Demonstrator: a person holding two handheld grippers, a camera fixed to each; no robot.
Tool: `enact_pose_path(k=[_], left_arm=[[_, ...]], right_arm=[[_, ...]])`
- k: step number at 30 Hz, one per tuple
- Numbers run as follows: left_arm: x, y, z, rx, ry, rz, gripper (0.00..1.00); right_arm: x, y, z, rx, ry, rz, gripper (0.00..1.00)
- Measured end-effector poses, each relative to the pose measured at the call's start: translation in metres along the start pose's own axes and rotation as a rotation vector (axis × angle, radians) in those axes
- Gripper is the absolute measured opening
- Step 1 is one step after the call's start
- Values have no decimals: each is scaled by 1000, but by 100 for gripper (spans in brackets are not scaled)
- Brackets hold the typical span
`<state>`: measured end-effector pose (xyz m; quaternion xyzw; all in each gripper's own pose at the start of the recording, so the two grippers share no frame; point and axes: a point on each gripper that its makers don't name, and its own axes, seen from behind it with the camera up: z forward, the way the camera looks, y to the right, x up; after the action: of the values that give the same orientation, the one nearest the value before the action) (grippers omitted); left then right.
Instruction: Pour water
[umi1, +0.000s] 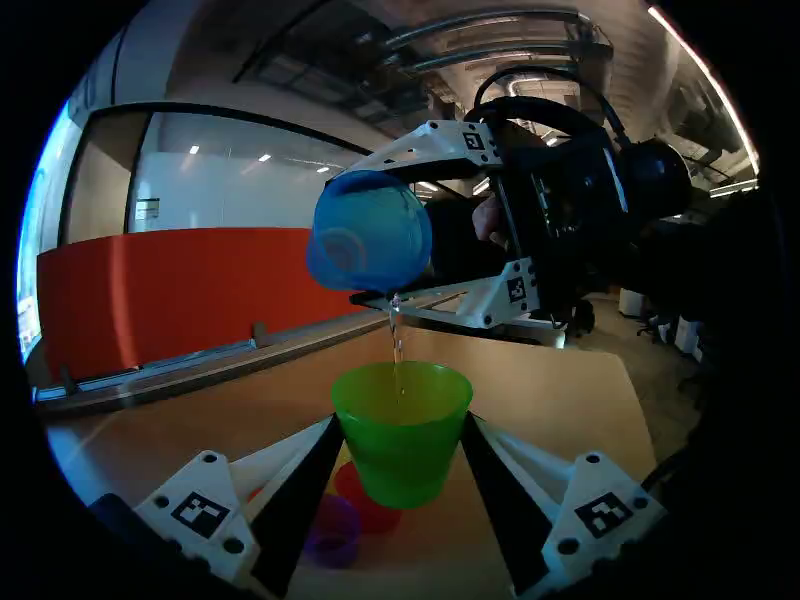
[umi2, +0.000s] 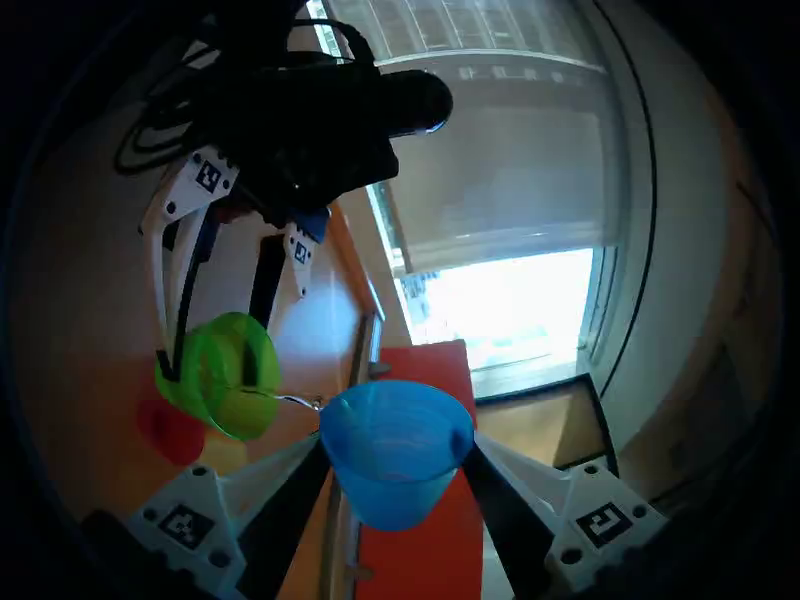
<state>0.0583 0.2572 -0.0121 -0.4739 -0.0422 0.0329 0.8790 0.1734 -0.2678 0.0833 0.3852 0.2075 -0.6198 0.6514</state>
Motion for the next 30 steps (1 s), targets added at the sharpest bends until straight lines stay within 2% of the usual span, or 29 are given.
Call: enact_pose_path(k=[30], left_arm=[[-3, 2, 1, -5, -5, 6, 83]], right_arm=[[3, 0, -4, -9, -12, -74, 90]])
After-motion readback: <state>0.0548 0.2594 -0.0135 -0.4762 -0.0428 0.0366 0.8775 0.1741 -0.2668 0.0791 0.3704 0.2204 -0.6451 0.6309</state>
